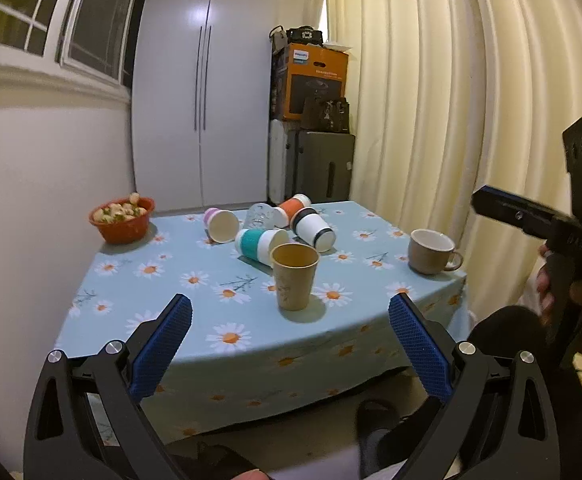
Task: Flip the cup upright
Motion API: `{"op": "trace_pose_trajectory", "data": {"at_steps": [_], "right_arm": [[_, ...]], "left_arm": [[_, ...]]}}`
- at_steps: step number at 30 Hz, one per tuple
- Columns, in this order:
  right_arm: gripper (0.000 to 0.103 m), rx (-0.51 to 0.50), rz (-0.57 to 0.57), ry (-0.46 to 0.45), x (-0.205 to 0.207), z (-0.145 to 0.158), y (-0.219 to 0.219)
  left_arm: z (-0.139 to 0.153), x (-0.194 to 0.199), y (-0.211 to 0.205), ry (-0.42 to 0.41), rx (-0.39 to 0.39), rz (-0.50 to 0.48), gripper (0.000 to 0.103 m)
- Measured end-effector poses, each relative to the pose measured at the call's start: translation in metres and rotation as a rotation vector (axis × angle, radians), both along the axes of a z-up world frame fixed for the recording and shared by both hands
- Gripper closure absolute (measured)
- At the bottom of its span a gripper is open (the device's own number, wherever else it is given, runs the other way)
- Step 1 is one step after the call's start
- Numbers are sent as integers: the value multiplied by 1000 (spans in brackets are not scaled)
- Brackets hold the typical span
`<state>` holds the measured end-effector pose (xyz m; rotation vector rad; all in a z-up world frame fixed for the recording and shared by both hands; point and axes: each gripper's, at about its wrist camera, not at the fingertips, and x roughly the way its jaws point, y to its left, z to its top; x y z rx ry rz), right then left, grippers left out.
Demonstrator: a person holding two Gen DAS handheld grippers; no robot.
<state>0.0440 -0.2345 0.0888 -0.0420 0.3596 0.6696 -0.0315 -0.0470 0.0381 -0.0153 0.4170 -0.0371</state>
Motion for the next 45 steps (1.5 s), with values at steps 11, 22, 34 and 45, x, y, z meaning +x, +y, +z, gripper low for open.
{"op": "trace_pose_trajectory", "data": {"at_steps": [11, 22, 34, 45], "right_arm": [[5, -75, -5, 55, 13, -45, 0], [5, -50, -39, 157, 25, -64, -1], [5, -79, -67, 134, 22, -66, 2], [5, -84, -87, 131, 21, -66, 2]], "left_arm": [[-28, 9, -6, 38, 38, -23, 7], [-40, 14, 3, 54, -17, -16, 7], [-42, 14, 2, 54, -19, 0, 7], [-45, 17, 4, 68, -35, 2, 7]]}}
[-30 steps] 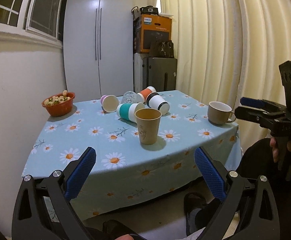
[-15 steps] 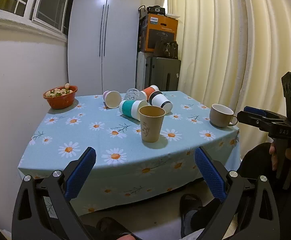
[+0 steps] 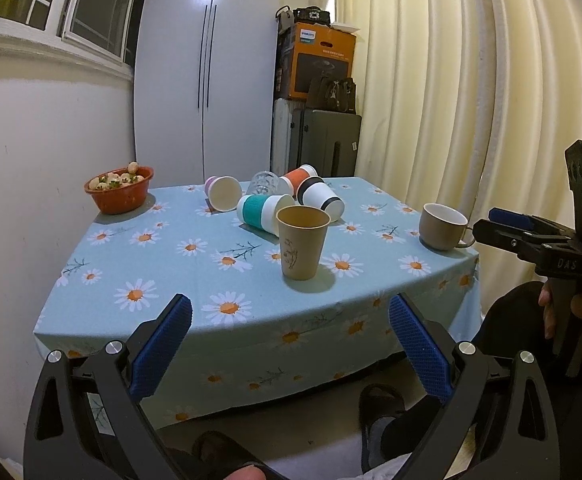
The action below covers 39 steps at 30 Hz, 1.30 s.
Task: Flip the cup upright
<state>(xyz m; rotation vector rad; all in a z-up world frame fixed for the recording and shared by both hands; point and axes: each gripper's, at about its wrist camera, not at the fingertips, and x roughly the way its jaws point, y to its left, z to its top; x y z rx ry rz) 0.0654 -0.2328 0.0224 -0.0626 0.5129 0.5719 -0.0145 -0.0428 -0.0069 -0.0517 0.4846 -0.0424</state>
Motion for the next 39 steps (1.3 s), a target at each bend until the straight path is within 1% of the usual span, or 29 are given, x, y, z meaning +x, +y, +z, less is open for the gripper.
{"op": "trace_pose_trajectory", "data": {"at_steps": [15, 39], "right_arm": [[5, -30, 2, -8, -1, -2, 5], [5, -44, 6, -9, -1, -2, 6]], "left_arm": [[1, -1, 0, 1, -8, 6, 7], [0, 0, -1, 3, -7, 6, 7]]}}
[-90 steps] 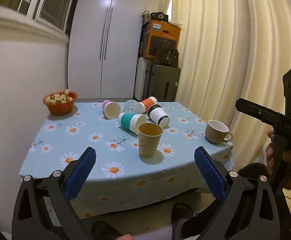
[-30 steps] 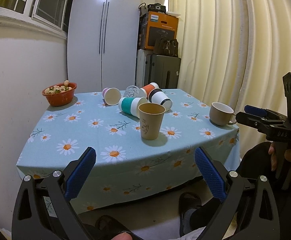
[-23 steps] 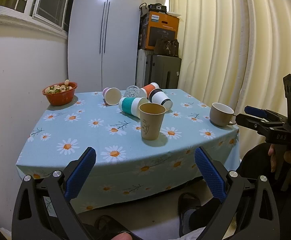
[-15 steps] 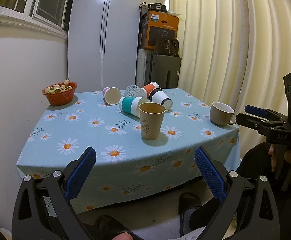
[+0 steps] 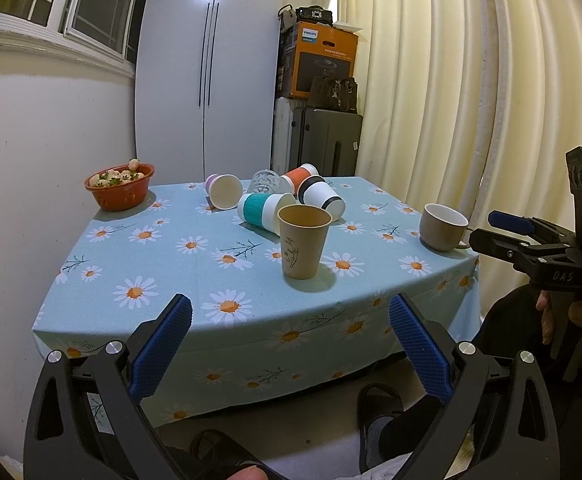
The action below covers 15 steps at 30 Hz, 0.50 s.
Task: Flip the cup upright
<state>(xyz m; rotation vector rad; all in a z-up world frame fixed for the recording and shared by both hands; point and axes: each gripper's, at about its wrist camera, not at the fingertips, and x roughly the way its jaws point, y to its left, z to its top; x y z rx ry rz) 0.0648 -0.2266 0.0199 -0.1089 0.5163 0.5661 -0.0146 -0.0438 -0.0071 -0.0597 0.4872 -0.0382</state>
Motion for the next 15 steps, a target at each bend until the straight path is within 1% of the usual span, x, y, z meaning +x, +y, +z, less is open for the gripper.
{"op": "trace_pose_trajectory", "data": {"at_steps": [15], "right_arm": [[5, -9, 3, -1, 1, -1, 1]], "left_arm": [[-1, -1, -1, 2, 0, -1, 7]]}}
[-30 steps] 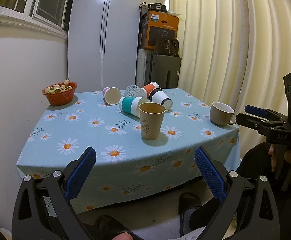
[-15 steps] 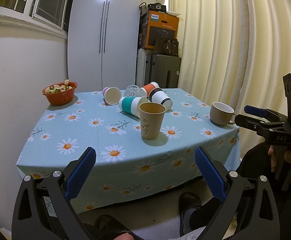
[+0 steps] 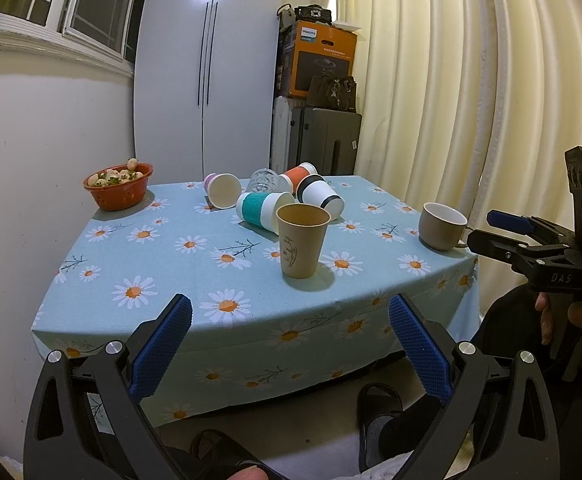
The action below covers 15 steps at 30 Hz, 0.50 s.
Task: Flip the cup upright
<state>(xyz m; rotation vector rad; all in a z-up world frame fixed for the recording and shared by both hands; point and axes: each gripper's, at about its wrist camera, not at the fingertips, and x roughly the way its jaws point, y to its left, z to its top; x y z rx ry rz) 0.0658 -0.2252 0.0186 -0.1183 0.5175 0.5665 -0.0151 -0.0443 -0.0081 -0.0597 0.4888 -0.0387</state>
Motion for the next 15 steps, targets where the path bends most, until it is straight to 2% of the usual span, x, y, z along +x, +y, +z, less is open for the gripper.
{"op": "trace_pose_trajectory", "data": {"at_steps": [15], "right_arm": [[5, -6, -1, 0, -1, 0, 0]], "left_arm": [[0, 0, 1, 0, 0, 0, 7]]}}
